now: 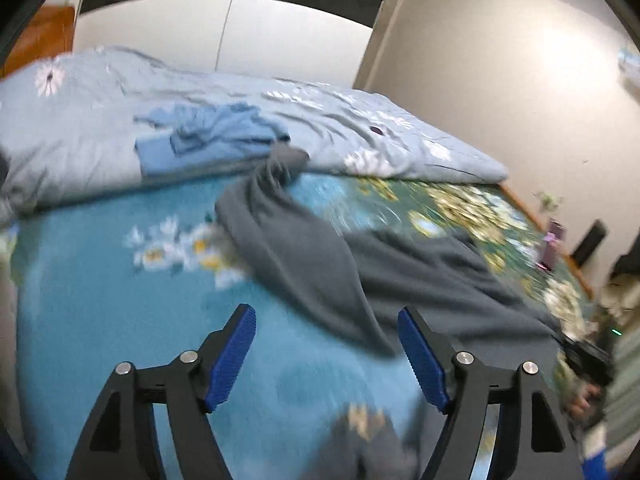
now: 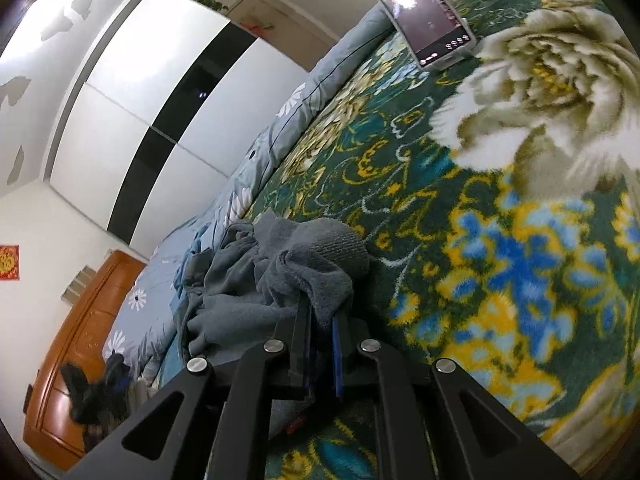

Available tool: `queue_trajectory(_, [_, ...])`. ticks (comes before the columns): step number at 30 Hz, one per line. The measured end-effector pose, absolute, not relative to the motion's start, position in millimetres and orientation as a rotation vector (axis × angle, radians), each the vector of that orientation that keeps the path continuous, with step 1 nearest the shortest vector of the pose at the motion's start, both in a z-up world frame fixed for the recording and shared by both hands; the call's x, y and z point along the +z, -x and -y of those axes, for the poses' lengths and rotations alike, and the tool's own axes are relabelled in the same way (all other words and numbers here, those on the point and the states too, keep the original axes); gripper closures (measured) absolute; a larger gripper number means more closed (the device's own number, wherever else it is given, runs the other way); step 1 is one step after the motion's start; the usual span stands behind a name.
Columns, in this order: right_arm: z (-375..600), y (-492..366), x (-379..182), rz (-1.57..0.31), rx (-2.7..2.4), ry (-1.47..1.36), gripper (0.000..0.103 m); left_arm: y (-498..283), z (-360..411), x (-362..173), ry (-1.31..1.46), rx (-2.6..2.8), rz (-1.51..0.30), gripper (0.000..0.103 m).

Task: Fold clothes

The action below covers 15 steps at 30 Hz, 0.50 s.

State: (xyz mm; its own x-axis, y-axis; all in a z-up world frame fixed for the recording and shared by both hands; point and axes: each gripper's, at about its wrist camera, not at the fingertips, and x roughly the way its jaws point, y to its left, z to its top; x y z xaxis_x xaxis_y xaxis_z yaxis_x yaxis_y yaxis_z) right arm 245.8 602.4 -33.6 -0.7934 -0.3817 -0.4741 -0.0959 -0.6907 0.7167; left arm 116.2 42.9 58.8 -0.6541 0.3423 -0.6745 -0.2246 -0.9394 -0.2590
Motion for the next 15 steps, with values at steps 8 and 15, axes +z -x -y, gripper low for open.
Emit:
queue_trajectory(8, [-604,-246,-30,0.969,-2.571,-0.960,0.085,21,-93,23,1.248,2.694,0.334,0.025])
queue_trajectory(15, [-610,-247,-41,0.960,-2.582,-0.928,0.065,85,-122,-5,1.369,2.804,0.162,0.026])
